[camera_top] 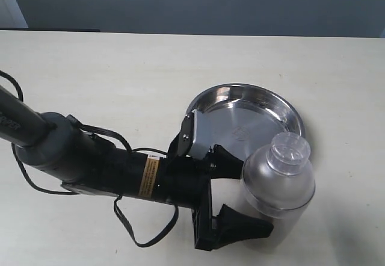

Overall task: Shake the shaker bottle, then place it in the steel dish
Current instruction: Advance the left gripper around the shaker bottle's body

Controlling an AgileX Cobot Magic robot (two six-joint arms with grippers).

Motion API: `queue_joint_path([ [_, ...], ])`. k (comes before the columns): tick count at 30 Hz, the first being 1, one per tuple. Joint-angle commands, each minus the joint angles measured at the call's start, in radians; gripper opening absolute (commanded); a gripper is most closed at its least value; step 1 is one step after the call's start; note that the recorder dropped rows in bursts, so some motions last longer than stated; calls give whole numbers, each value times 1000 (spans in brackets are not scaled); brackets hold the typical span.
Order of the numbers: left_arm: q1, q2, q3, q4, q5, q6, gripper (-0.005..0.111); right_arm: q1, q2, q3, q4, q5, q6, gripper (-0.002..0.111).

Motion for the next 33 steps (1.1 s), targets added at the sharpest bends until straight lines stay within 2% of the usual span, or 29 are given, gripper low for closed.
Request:
queue_joint_path([
  [1,-26,-2,1,-79,61,2,91,2,-4,1,0,-10,-6,-1],
  [9,-103,-2,1,-143,95,69,91,2,-4,1,0,-10,-6,-1],
  [26,-105,-2,-34,-175,117,61,91,2,-4,1,0,-10,-6,-1],
  [29,-122,-2,-49,-201,176,38,91,2,-4,1,0,-10,-6,-1],
  [33,-148,-2,-49,-214,183,38,91,2,-4,1,0,-10,-6,-1],
])
